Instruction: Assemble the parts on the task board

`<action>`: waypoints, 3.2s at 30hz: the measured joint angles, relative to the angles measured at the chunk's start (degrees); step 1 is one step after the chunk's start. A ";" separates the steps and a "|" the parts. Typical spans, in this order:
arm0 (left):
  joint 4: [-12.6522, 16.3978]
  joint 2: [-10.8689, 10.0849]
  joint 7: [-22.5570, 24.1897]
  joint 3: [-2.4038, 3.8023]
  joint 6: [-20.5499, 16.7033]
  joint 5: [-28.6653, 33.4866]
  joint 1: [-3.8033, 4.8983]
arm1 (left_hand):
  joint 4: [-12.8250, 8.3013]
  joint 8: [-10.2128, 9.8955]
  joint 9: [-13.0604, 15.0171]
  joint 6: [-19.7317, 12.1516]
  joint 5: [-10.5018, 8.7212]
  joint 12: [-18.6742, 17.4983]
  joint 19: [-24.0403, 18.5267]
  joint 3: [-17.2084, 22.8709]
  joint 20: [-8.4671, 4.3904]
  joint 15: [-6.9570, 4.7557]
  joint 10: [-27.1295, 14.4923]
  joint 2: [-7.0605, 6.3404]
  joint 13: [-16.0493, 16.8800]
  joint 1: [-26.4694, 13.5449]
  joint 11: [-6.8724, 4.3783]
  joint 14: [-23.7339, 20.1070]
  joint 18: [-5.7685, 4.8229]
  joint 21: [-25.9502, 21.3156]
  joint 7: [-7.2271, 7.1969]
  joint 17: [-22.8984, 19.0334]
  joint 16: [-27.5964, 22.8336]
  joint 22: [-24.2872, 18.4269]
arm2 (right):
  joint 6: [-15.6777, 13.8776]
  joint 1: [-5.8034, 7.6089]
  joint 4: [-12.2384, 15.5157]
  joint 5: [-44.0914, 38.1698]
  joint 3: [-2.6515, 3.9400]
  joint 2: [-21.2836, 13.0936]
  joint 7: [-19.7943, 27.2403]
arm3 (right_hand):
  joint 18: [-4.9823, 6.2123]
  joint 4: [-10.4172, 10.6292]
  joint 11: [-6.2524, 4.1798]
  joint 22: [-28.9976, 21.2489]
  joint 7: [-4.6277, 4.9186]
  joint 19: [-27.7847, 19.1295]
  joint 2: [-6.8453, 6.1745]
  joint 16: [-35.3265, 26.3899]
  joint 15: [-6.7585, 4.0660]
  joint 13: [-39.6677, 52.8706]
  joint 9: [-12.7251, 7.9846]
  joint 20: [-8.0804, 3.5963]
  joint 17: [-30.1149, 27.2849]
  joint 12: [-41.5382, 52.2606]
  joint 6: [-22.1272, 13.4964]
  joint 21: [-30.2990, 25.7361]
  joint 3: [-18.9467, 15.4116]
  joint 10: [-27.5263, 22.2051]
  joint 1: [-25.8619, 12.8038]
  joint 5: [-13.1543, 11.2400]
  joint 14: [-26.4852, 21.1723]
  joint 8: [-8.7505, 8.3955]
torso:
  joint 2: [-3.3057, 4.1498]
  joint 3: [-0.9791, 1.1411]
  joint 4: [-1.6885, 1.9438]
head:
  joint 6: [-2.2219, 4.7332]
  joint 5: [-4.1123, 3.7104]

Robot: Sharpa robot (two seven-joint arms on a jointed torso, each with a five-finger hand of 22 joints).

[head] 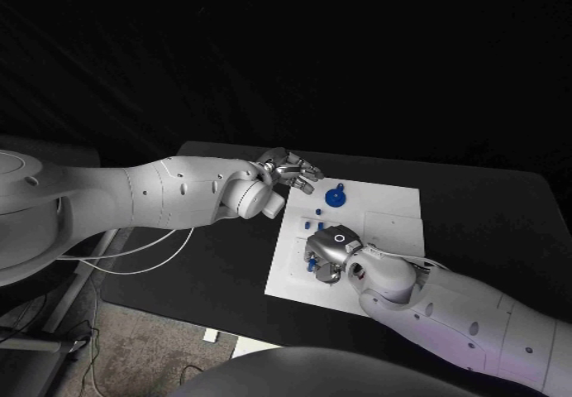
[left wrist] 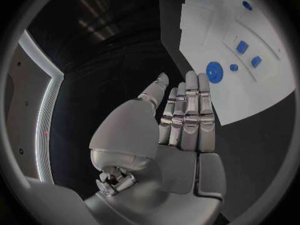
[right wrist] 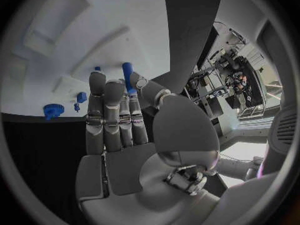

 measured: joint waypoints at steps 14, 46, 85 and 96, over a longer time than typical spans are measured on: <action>-0.02 0.07 -0.01 0.00 0.03 0.00 0.00 | 0.00 0.00 0.00 0.00 0.00 0.00 0.00 0.00 0.00 0.00 0.00 0.00 0.00 0.00 0.00 0.00 0.00 0.00 0.00 0.00 0.00 0.01 | -0.32 -0.25 -0.35 -0.29 0.03 0.40 0.04 | -0.08 -0.01 -0.06 0.00 0.02 0.00 0.00 0.02 0.01 0.00 0.03 0.01 0.15 0.00 -0.03 0.00 -0.01 0.07 0.00 -0.21 0.00 -0.13 | 0.01 -0.04 0.01 | -0.27 0.13; -0.01 -0.01 -0.10 0.00 0.17 0.00 0.01 | 0.00 0.00 0.00 0.00 0.00 0.00 0.01 0.00 0.00 0.21 0.00 0.00 0.00 0.00 0.00 -0.21 0.00 0.00 0.00 -0.05 0.00 -0.11 | -0.20 -0.64 -0.71 -0.04 -0.21 0.55 -1.28 | 0.35 0.58 0.34 0.03 0.61 -0.16 0.08 -0.45 0.00 0.19 0.17 0.17 0.29 -0.11 -0.62 -0.72 -1.72 -1.29 -0.12 0.35 0.19 0.00 | 0.01 0.03 -0.07 | -0.61 0.51; -0.40 -0.07 -0.18 0.00 0.22 0.00 0.01 | 0.24 0.00 0.00 -0.44 0.00 0.00 0.01 -0.24 0.00 0.21 0.00 0.00 0.00 0.00 0.00 -0.21 0.00 0.00 0.00 -0.04 0.00 -0.28 | -9.07 -1.61 1.31 6.58 -0.05 -2.45 -0.53 | 3.11 7.02 3.71 -9.13 3.16 1.76 -4.54 0.37 2.76 -0.10 -0.10 3.15 -2.88 0.03 -10.82 -5.11 -20.37 -12.43 0.42 1.57 -1.15 0.32 | -0.04 0.07 -0.07 | -0.42 -0.60; -1.86 0.25 0.00 -0.01 0.58 0.00 -0.01 | 2.12 0.00 0.00 -0.84 0.00 0.00 0.53 -2.77 0.52 0.41 -0.21 -0.45 0.00 -1.08 0.21 -0.41 0.00 -0.90 0.00 -0.03 0.00 -3.11 | -15.26 0.35 7.21 14.97 3.13 -7.45 2.01 | 2.10 6.23 1.42 -9.70 1.56 1.98 -4.23 0.37 1.19 0.38 1.13 1.94 -2.66 2.24 -7.84 -5.11 -21.14 -5.05 -0.49 4.75 -1.08 0.32 | -0.37 0.42 -0.64 | 0.37 -1.48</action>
